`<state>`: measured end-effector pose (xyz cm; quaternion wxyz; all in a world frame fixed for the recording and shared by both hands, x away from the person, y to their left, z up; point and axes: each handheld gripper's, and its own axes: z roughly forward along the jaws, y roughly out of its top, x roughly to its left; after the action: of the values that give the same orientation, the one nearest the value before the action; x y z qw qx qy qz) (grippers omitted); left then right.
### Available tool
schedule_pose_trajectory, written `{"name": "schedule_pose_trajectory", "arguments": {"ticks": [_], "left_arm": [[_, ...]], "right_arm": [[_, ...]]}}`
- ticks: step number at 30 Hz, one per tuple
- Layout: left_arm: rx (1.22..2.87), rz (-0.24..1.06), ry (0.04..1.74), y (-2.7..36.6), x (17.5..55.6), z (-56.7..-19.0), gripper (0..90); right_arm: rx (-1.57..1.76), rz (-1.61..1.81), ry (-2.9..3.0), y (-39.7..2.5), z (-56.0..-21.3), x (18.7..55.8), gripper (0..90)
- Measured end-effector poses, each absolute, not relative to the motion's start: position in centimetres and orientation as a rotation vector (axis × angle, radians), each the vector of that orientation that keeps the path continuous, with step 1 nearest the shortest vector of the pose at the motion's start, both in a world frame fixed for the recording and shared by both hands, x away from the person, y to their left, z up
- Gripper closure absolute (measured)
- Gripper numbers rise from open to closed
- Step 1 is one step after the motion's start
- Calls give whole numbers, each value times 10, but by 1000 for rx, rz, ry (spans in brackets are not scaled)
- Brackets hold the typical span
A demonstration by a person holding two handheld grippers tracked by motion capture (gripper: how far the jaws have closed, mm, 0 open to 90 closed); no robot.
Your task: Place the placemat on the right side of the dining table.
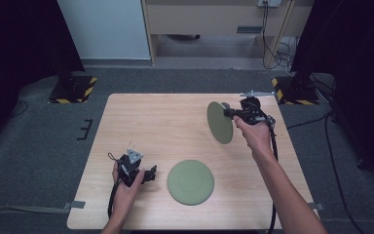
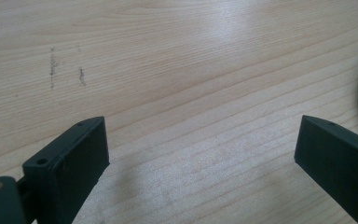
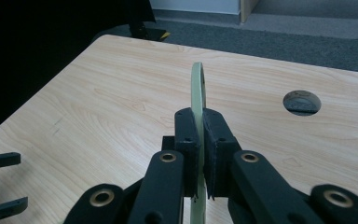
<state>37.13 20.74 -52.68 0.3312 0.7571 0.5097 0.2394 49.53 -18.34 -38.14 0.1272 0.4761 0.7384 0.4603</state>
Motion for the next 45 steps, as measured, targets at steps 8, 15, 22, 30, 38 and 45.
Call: {"name": "schedule_pose_trajectory", "arguments": {"ticks": [8,15,22,30,38,45], "left_arm": [[1983,624,1333,207,371,-527,26],[1985,622,1337,207,372,-528,26],[1988,624,1336,207,372,-528,26],[1991,623,1340,207,373,-529,26],[1993,624,1340,208,373,-529,26],[1997,624,1342,208,373,-530,26]], "right_arm": [[1409,1332,2123,-189,-380,499,861],[1421,1316,2105,-195,-382,501,861],[1435,1300,2084,-202,-384,502,861],[1456,1298,2056,-214,-385,503,861],[1480,1278,2036,-224,-389,504,861],[1505,1273,2017,-232,-393,504,861]]}}
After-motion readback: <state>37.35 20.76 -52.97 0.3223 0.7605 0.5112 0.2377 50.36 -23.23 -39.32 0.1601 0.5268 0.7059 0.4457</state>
